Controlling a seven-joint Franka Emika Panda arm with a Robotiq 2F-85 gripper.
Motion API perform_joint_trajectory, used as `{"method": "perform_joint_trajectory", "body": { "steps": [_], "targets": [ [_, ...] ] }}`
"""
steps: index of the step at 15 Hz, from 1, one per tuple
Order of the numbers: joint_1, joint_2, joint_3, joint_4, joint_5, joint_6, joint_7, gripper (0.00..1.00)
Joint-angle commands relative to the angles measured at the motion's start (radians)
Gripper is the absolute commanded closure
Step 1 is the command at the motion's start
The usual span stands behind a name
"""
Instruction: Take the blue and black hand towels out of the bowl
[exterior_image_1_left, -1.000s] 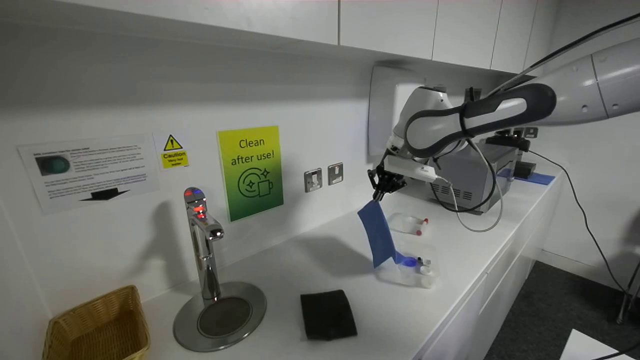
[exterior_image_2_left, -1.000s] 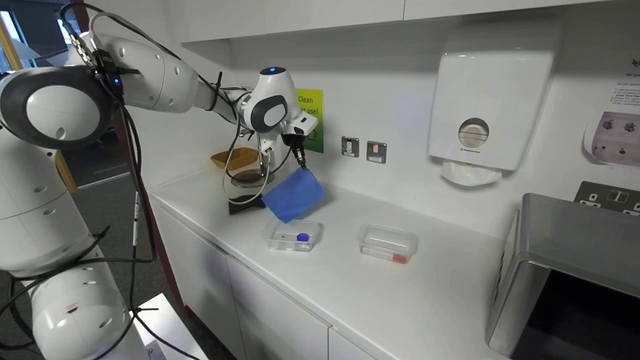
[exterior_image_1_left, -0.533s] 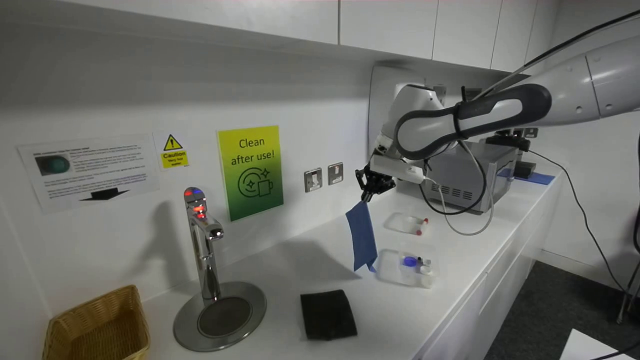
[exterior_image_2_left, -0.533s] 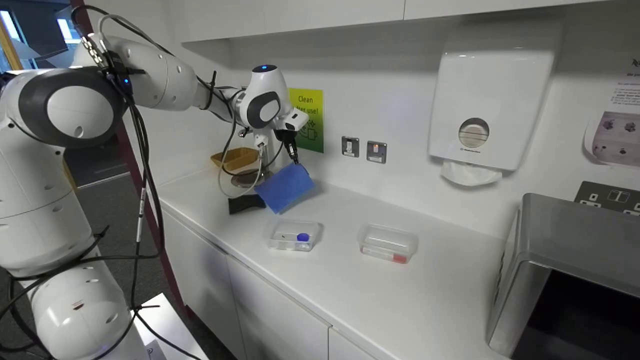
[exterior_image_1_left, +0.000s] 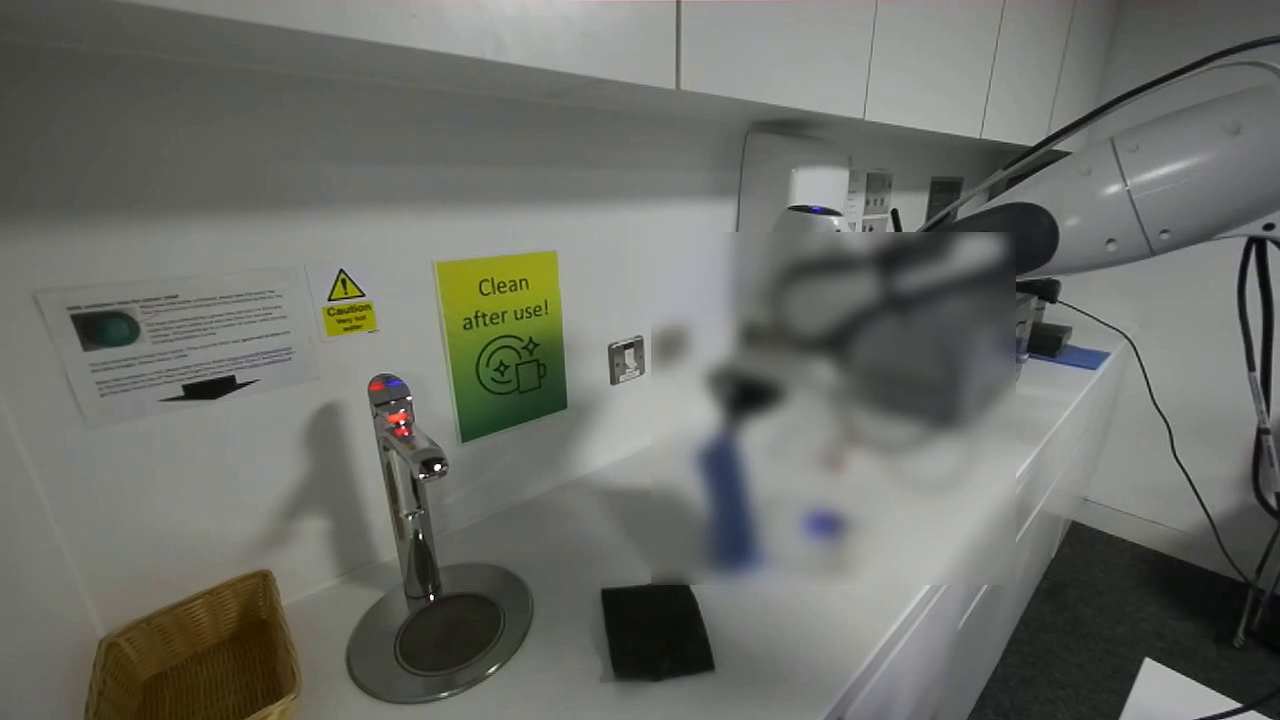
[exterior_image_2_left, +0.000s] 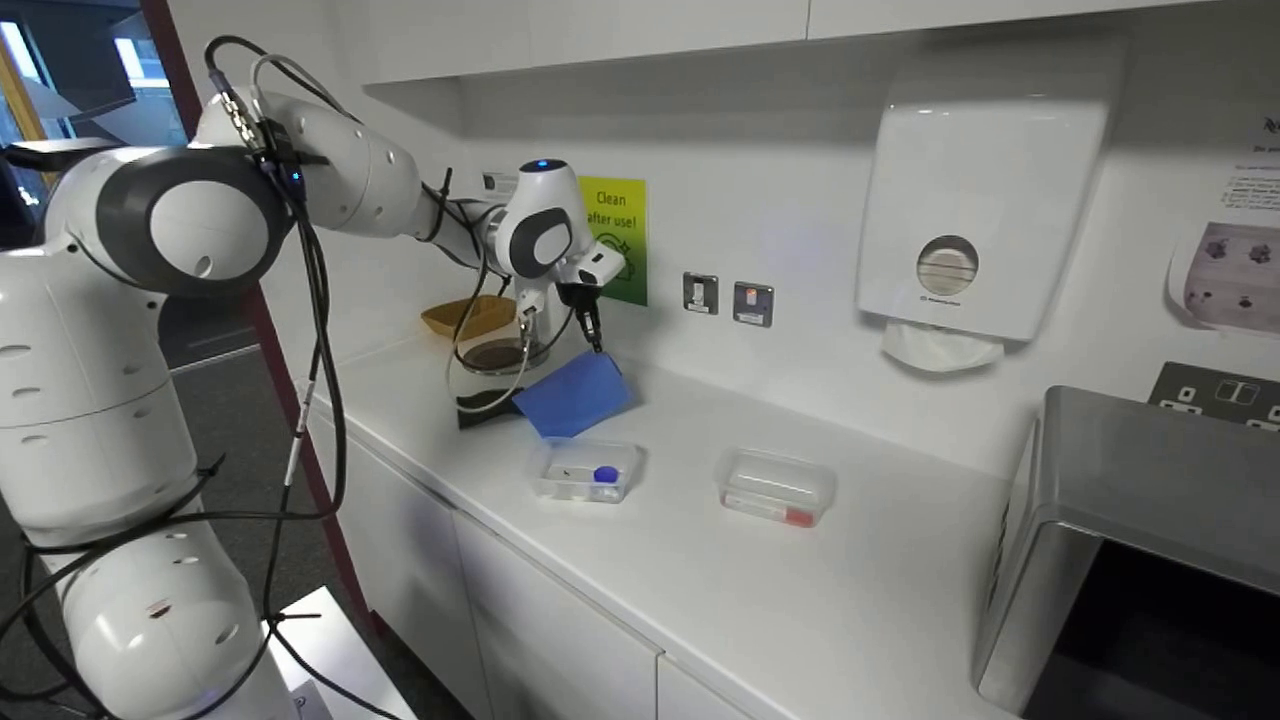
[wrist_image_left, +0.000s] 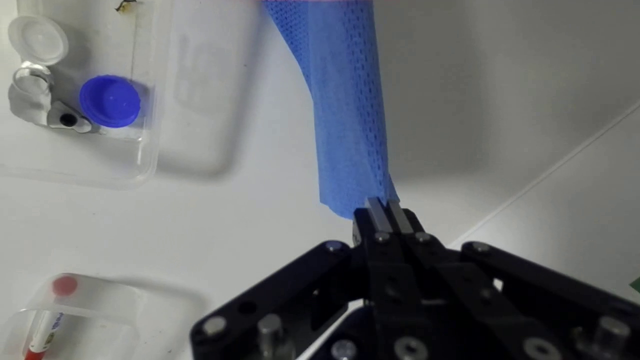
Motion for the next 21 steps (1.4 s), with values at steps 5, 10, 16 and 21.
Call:
{"method": "perform_joint_trajectory", "body": {
  "steps": [5, 10, 16, 21],
  "targets": [
    [0.005, 0.036, -0.059, 0.026, -0.026, -0.057, 0.016, 0.43],
    [0.026, -0.107, -0.044, -0.074, -0.072, -0.147, 0.077, 0.07],
    [0.024, -0.327, 0.034, -0.202, -0.144, -0.389, 0.195, 0.00],
    [0.020, -0.529, 0.075, -0.321, -0.130, -0.749, 0.148, 0.00]
  ]
}}
